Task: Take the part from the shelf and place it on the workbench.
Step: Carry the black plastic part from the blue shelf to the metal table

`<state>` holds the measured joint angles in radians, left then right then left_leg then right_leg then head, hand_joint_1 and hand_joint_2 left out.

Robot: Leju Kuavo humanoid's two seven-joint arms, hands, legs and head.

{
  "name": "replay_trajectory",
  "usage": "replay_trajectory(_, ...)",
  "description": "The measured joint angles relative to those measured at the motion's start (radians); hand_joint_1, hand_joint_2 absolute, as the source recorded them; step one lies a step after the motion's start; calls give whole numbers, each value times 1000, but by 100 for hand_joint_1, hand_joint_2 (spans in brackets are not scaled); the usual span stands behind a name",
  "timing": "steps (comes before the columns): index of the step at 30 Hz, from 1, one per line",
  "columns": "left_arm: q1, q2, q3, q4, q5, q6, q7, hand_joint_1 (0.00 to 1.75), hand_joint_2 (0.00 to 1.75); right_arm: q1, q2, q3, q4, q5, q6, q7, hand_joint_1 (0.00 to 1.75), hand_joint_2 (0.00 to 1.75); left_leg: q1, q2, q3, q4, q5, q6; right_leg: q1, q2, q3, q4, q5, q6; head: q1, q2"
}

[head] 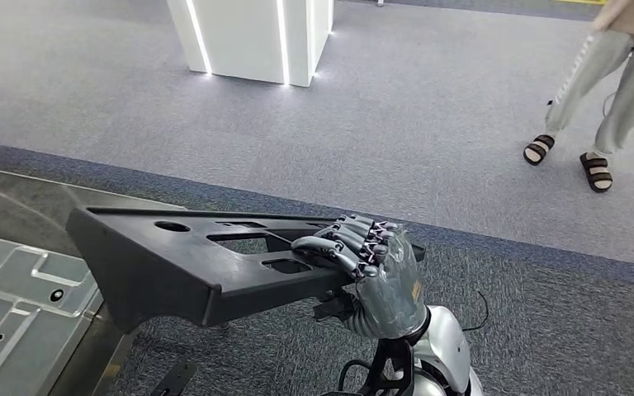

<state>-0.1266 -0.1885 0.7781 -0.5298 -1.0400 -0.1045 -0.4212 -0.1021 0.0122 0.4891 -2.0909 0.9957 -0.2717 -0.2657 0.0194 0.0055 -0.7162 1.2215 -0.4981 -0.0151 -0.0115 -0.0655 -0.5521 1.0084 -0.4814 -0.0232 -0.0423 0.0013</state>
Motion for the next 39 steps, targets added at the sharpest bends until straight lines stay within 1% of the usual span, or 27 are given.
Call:
replay_trajectory(2,-1,0,-1,-3,6,0,0,0,175,-2,0,0,0,0,1,0,175,175,0,40,72,-138,55,1,2,-22,6,6,-10,10,0,0)
replay_trajectory(3,-2,0,-3,-4,9,0,0,0,175,-3,0,0,0,0,2,0,175,175,-3,54,94,-180,66,6,5,-31,8,8,-15,16,1,0)
replay_trajectory(4,-2,0,-4,-5,12,0,0,0,175,-4,0,0,0,1,2,0,175,175,-7,59,103,-198,67,12,8,-39,10,10,-19,21,1,0)
replay_trajectory(6,2,0,-6,-7,17,1,1,0,175,-6,0,1,0,3,3,1,175,175,-11,37,102,-200,66,27,8,-54,14,9,-23,30,2,0)
replay_trajectory(7,4,0,-7,-9,19,1,2,0,175,-7,0,1,0,4,3,2,175,175,-10,26,103,-204,67,33,5,-46,16,12,-28,36,2,0)
replay_trajectory(9,6,0,-9,-11,22,1,4,0,175,-8,0,1,0,5,3,3,175,175,-6,6,107,-210,71,46,-1,5,-2,61,-64,43,2,0)
replay_trajectory(11,5,-2,-13,-12,24,1,4,0,175,1,-1,1,0,4,-1,-1,175,175,-7,-15,108,-211,71,54,-2,54,-66,189,-128,43,2,0)
replay_trajectory(12,5,-3,-15,-13,25,1,4,0,175,10,-1,1,0,4,-4,-5,175,175,-9,-27,108,-210,71,56,-2,62,-104,257,-151,42,2,0)
replay_trajectory(13,6,-4,-17,-13,25,0,4,0,175,21,-2,1,0,3,-9,-10,175,175,-10,-41,108,-209,70,57,-1,64,-132,301,-156,41,2,0)
replay_trajectory(14,7,-5,-19,-13,25,0,6,0,175,30,-3,1,0,3,-13,-16,175,175,-11,-55,109,-207,70,57,-1,65,-143,306,-140,38,2,0)
replay_trajectory(15,9,-5,-20,-13,18,2,16,0,175,36,-4,1,0,2,-15,-20,175,175,-12,-70,110,-206,69,56,-1,69,-134,269,-105,35,2,0)
replay_trajectory(16,10,-5,-23,-13,2,6,39,0,175,36,-5,1,0,2,-10,-21,175,175,-12,-84,110,-204,68,55,-2,83,-109,202,-60,31,3,0)
replay_trajectory(17,12,-5,-28,-12,-28,12,80,0,175,31,-5,1,1,-1,1,-20,175,175,-12,-96,109,-201,66,52,-3,111,-82,132,-24,27,2,0)
replay_trajectory(18,15,-4,-37,-12,-74,17,133,0,175,22,-5,2,2,-5,18,-18,175,175,-12,-107,107,-199,65,48,-4,134,-60,76,1,26,2,0)
replay_trajectory(19,19,-1,-48,-10,-124,22,185,0,175,12,-5,2,4,-10,37,-16,175,175,-11,-116,103,-198,64,43,-4,151,-49,43,11,25,2,0)
replay_trajectory(20,25,2,-60,-6,-171,25,225,0,175,2,-4,3,6,-15,50,-15,175,175,-10,-125,100,-198,65,37,-2,156,-46,34,10,25,2,0)
replay_trajectory(22,43,10,-80,6,-229,31,259,0,175,-14,-2,4,13,-22,61,-16,175,175,-7,-138,97,-200,66,25,-1,130,-40,26,13,19,2,0)
replay_trajectory(23,51,13,-86,12,-243,33,262,0,175,-20,0,4,16,-24,62,-17,175,175,-8,-127,94,-193,62,20,-3,117,-35,19,15,13,2,0)
replay_trajectory(24,57,16,-93,20,-259,31,264,0,175,-25,2,5,19,-26,64,-18,175,175,-9,-102,82,-168,46,16,-4,100,-29,11,17,6,2,0)
replay_trajectory(26,61,25,-111,40,-291,19,266,0,175,-33,3,9,23,-31,68,-21,175,175,-9,-42,31,-61,-13,9,-1,67,-21,5,17,-4,2,0)
replay_trajectory(28,67,40,-126,68,-321,3,279,0,175,-38,3,17,30,-36,74,-22,175,175,-5,-17,-25,52,-59,2,4,35,-20,5,13,-8,2,0)
replay_trajectory(29,74,47,-131,84,-335,-3,290,0,175,-39,3,23,33,-39,76,-22,175,175,-3,-13,-32,68,-56,-1,5,22,-20,6,11,-8,2,0)
replay_trajectory(30,83,54,-136,101,-348,-8,302,0,175,-41,4,28,37,-41,77,-22,175,175,-2,-9,-18,43,-36,-2,5,11,-19,8,8,-6,2,0)
replay_trajectory(33,104,67,-147,141,-384,-23,336,0,175,-49,5,39,46,-46,81,-22,175,175,-4,38,85,-147,43,4,8,-21,-13,16,-6,5,2,0)
replay_trajectory(35,108,69,-154,164,-416,-62,372,0,175,-55,5,46,50,-56,89,-23,175,175,-10,54,110,-196,50,18,13,-38,-8,19,-12,15,2,0)
replay_trajectory(37,115,72,-163,183,-442,-100,398,0,175,-61,6,55,54,-67,95,-24,175,175,-13,34,111,-197,53,31,13,-52,-2,17,-16,24,1,0)
replay_trajectory(39,117,73,-170,195,-451,-122,405,0,175,-67,8,61,58,-74,97,-25,175,175,-9,13,115,-206,59,44,7,-23,-6,41,-38,34,2,0)
